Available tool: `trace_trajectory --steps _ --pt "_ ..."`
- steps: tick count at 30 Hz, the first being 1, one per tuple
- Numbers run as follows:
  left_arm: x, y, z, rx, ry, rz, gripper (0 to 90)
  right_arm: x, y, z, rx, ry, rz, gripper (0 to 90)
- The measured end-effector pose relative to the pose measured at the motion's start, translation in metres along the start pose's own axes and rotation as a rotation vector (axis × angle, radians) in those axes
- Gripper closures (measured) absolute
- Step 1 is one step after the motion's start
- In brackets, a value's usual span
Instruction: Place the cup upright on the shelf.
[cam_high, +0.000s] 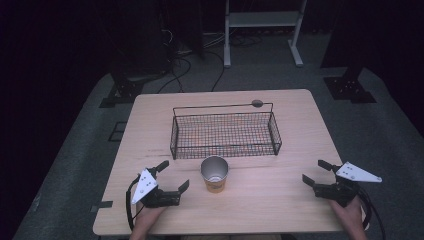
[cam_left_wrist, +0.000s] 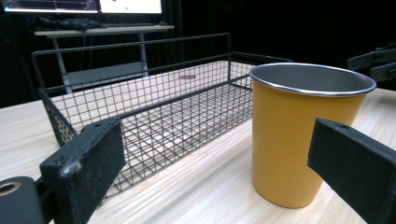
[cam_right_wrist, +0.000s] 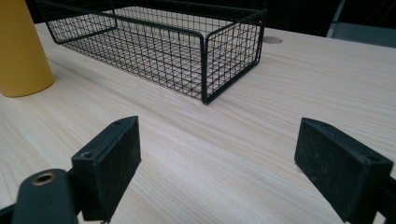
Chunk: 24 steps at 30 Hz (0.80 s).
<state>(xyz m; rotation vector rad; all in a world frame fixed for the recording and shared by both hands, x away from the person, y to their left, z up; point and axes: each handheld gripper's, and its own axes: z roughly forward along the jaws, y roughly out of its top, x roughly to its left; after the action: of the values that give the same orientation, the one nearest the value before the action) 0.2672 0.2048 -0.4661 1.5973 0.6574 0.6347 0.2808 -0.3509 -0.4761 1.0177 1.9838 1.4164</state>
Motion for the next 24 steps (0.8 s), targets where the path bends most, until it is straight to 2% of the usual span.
trace_trajectory --steps 4,8,20,24 --pt "-0.002 0.001 0.002 0.002 -0.006 -0.006 2.3 0.0 0.0 0.0 0.0 0.001 0.003 13.5" --pt "-0.005 0.001 0.007 0.012 -0.016 0.005 1.8 0.0 0.0 0.0 -0.002 0.003 0.004 13.5" --pt "-0.02 0.003 0.022 0.055 -0.067 0.036 1.7 0.0 0.0 0.0 -0.002 0.004 0.004 13.4" --pt "-0.024 0.002 0.024 0.062 -0.083 0.033 1.7 0.0 0.0 0.0 -0.003 0.004 0.001 13.4"
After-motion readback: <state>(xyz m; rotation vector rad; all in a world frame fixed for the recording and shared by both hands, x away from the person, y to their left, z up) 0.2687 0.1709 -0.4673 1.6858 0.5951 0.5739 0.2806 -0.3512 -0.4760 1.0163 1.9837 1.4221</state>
